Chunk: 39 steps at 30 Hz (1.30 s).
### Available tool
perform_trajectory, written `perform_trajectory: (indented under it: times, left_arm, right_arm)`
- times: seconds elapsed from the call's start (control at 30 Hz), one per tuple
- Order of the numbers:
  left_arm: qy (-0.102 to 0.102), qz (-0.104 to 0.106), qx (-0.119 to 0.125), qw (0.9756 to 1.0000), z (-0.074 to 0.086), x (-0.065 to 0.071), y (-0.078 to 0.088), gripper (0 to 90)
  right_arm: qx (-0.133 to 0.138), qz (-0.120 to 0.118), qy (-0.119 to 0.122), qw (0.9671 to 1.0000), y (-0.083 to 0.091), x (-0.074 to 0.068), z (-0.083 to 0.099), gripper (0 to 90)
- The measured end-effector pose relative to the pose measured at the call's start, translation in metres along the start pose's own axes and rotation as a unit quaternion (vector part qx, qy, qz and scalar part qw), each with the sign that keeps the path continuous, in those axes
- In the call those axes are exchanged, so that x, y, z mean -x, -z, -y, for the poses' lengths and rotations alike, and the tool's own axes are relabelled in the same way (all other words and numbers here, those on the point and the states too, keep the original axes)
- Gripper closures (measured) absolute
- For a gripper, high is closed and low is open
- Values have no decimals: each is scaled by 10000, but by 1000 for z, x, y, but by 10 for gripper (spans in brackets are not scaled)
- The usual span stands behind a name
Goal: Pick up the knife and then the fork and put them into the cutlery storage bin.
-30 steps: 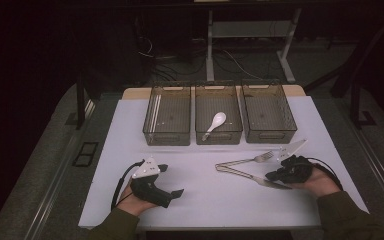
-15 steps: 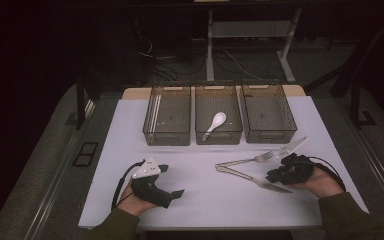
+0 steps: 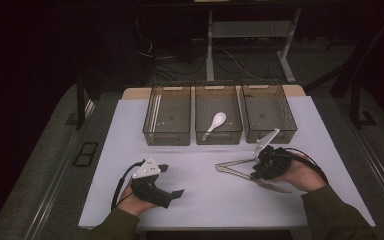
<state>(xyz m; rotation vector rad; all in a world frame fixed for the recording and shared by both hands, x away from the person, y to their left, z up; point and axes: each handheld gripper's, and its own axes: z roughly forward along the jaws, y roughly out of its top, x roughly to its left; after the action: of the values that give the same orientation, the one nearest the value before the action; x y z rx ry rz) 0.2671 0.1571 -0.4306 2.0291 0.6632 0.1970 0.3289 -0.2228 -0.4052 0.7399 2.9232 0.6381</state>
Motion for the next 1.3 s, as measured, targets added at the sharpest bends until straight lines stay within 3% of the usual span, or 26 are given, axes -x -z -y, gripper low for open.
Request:
perform_trajectory:
  times: [0.33,0.83,1.3]
  left_arm:
    - [5,20,-4,10000,0,1,-1,0]
    - [-97,1,-56,9999,1,0,-1,0]
    - [-213,50,-130,9997,3,0,-2,0]
  right_arm:
    - [-458,-75,287,9985,-20,-6,-20,693]
    - [-1044,211,582,9926,-32,-17,-35,775]
    - [-1175,250,518,9914,-33,-17,-38,793]
